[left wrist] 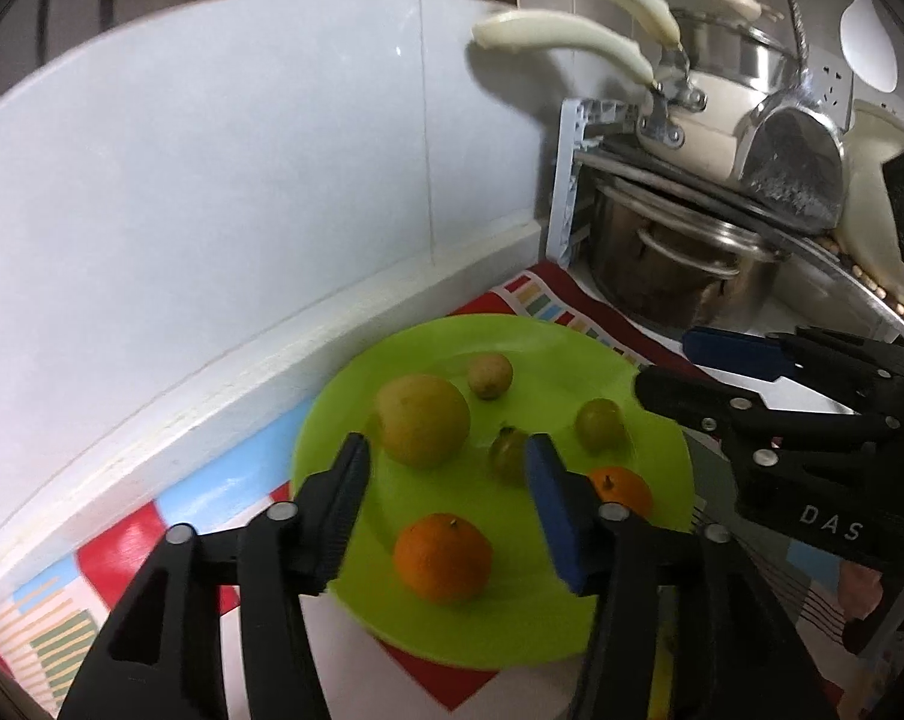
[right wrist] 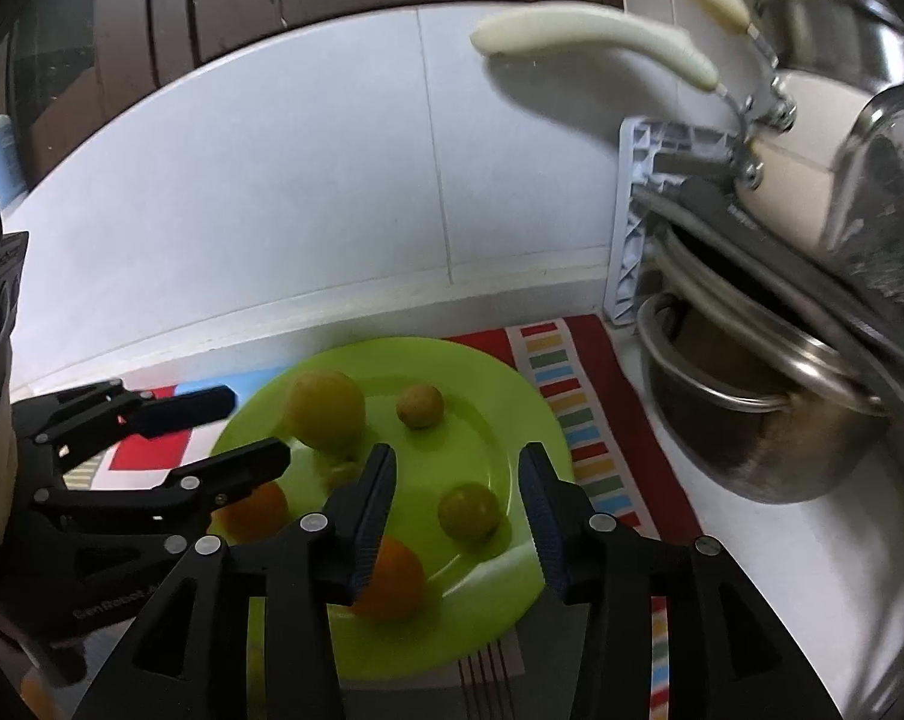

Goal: Organize fruits
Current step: 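Lower both fruits onto the green plate and open both tools, then withdraw both open tools from the plate toward the remaining fruits, then grasp an orange with the left tool while the right tool grasps a small yellow fruit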

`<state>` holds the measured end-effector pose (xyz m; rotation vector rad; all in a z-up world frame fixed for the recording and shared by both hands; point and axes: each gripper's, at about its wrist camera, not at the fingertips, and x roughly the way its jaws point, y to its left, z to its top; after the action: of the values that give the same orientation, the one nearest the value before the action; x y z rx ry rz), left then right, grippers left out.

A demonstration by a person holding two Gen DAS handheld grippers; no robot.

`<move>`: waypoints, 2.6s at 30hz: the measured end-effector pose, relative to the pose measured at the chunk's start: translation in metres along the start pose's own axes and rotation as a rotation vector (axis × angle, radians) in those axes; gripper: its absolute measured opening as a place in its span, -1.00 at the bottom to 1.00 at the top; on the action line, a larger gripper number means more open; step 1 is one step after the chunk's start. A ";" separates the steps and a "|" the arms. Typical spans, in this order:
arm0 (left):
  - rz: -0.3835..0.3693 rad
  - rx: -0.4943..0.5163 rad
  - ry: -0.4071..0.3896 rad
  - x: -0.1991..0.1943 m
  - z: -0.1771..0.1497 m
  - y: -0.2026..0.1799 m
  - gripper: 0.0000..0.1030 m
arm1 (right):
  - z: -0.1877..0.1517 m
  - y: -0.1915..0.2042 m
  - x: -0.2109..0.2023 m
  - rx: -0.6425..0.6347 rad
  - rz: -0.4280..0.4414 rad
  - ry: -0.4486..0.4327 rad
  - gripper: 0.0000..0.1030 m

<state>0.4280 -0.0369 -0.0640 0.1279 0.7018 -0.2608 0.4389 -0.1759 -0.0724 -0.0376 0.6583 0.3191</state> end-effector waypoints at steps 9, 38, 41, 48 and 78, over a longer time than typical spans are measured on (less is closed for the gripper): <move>0.022 0.012 -0.106 -0.075 -0.007 -0.003 0.39 | -0.010 0.017 -0.062 -0.019 -0.037 -0.066 0.04; -0.059 0.184 -0.249 -0.187 -0.078 -0.039 0.65 | -0.084 0.073 -0.187 -0.050 -0.128 -0.142 0.25; -0.083 0.220 -0.246 -0.182 -0.085 -0.042 0.65 | -0.092 0.075 -0.186 -0.052 -0.135 -0.120 0.25; -0.118 0.326 -0.218 -0.166 -0.105 -0.052 0.64 | -0.113 0.078 -0.172 -0.082 -0.147 -0.047 0.25; -0.330 0.322 0.050 -0.073 -0.123 -0.064 0.10 | -0.154 0.062 -0.087 -0.072 0.021 0.178 -0.43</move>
<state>0.2804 -0.0590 -0.1117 0.3269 0.7259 -0.6894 0.2642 -0.1623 -0.1376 -0.1290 0.8238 0.3618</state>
